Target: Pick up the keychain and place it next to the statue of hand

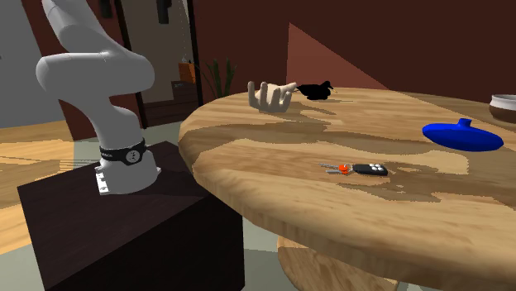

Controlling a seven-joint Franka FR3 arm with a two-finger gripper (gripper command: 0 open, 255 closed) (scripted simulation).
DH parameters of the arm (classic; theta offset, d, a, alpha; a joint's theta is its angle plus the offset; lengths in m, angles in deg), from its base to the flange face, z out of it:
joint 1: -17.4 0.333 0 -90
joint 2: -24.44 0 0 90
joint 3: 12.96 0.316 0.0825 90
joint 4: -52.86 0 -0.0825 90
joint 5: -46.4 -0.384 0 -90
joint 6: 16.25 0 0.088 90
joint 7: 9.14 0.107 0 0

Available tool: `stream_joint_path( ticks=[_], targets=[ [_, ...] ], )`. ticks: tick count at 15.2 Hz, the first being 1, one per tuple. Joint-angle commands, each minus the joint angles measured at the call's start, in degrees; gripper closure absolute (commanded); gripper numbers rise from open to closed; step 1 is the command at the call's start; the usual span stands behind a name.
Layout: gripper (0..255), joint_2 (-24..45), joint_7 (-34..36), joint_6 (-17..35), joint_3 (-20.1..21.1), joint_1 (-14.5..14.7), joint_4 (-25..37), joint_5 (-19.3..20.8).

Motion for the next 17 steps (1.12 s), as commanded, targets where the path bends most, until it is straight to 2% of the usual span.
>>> stream_joint_path(
  ticks=[1, 9, 17],
  targets=[
    [0, 0.0, 0.0, 0.0, 0.0, 0.0, 0.0, 0.0],
    [0, 10.6, 2.3, 15.0, 4.3, 2.3, -2.1, -2.4],
    [0, 24.5, 4.9, 28.4, 8.6, 4.1, 0.8, -2.8]
  ],
)
